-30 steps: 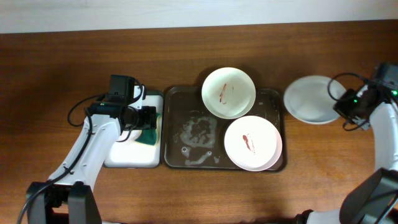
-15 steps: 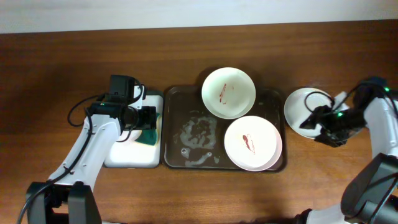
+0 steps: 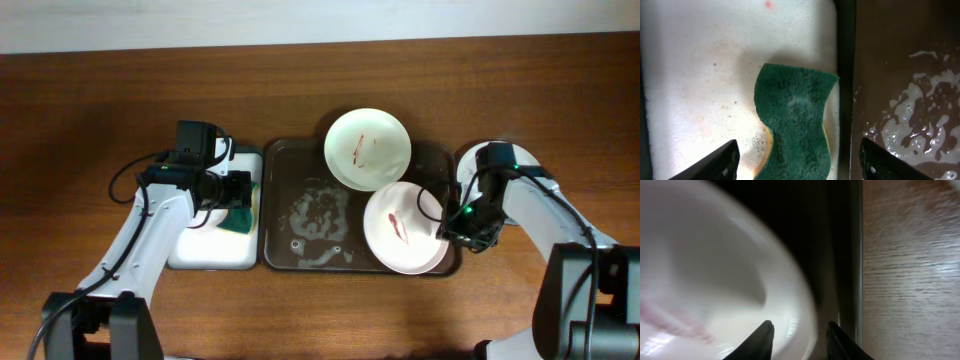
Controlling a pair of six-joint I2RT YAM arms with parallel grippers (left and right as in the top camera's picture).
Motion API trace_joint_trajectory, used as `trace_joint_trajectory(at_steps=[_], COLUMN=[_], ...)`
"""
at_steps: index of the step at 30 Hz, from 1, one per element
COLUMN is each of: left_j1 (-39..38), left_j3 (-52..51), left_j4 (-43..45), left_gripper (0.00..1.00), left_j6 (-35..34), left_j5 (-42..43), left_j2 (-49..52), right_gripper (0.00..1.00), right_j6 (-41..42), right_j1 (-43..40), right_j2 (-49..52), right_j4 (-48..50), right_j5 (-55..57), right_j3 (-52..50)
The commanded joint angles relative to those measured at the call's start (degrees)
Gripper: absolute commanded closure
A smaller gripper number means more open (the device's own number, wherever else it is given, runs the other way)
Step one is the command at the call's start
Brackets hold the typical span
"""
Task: Clean dirty plates on tray and stack at the side
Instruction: 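Move the right gripper back and grip the rim of the pink-tinted plate, then pick up the sponge from the white tray with the left gripper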
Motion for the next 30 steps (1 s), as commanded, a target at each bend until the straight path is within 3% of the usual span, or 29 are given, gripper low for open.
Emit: trace_joint_trajectory(at_steps=[1, 5, 9, 12, 16, 19, 24, 30], left_j1=[0.17, 0.17, 0.17, 0.17, -0.13, -1.97, -3.48, -3.48], left_j3=[0.04, 0.04, 0.04, 0.04, 0.04, -0.11, -0.44, -1.62], left_j4=[-0.04, -0.04, -0.07, -0.07, -0.09, -0.04, -1.4, -1.14], left_gripper=[0.25, 0.25, 0.25, 0.27, 0.39, 0.39, 0.37, 0.36], left_j6=[0.07, 0.04, -0.68, -0.81, -0.81, -0.81, -5.73, -9.62], left_j5=[0.22, 0.22, 0.24, 0.66, 7.19, 7.39, -5.55, -7.78], left_j2=[-0.79, -0.79, -0.79, -0.79, -0.79, -0.76, 0.66, 5.35], right_gripper=[0.64, 0.66, 0.89, 0.95, 0.96, 0.96, 0.96, 0.96], right_j6=[1.51, 1.49, 1.46, 1.03, 3.39, 7.13, 10.34, 12.22], right_j1=[0.96, 0.94, 1.01, 2.67, 8.63, 12.66, 17.46, 19.39], right_j2=[0.72, 0.61, 0.63, 0.66, 0.63, 0.63, 0.63, 0.66], right_j4=[0.98, 1.6, 6.82, 7.5, 7.56, 8.72, 13.57, 20.63], right_j5=[1.92, 0.9, 0.83, -0.74, -4.96, -4.94, -5.42, -5.4], right_j3=[-1.42, -1.29, -1.36, -1.7, -1.99, -1.99, -1.99, -1.99])
